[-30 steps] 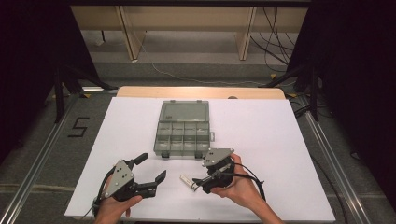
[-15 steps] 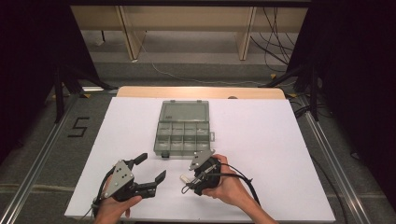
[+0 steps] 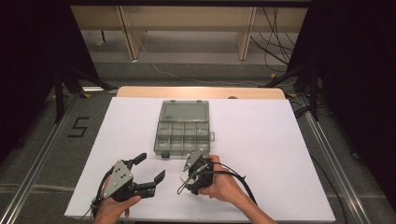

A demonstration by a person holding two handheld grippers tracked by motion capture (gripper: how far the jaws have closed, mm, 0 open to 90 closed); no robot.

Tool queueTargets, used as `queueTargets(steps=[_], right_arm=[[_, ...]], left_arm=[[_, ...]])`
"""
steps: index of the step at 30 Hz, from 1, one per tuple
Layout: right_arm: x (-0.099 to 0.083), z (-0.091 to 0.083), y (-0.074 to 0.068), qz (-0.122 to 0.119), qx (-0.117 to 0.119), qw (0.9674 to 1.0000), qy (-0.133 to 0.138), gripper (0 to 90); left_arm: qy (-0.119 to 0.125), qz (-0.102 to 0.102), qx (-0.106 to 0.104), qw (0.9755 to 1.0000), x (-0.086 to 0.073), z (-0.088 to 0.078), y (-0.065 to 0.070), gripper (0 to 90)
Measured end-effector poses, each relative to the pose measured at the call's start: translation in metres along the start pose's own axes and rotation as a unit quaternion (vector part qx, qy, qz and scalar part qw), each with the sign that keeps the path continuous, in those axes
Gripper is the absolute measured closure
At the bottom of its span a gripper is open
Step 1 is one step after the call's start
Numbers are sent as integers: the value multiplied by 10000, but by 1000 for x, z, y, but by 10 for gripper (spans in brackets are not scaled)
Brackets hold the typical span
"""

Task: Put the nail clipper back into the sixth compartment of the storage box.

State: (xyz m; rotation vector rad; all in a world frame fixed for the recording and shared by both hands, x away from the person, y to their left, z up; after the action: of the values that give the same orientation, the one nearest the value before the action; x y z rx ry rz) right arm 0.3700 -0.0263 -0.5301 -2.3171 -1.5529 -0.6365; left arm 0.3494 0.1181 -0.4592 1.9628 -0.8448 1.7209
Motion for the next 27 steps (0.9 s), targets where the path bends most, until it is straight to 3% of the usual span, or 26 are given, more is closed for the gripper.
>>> queueTargets(steps=[16,27], right_arm=[[-1,9,-3,233,128,9983,-522,508],[-1,17,-4,207,201,9963,-811,624]], left_arm=[[-12,6,1,10000,-1,0,0,157],[3,-18,19,10000,0,-1,-1,157]])
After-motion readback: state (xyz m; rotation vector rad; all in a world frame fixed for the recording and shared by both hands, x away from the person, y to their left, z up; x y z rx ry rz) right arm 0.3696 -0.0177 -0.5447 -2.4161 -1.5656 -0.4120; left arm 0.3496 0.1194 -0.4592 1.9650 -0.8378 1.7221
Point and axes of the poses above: each handheld gripper's, and its own axes: z roughly forward along the jaws, x roughly out of its top, y roughly to its right, the point moved 9 cm from there along z, roughly forward along the jaws, and after that the axes turned 5 degrees about z, right-handed, at the moved point
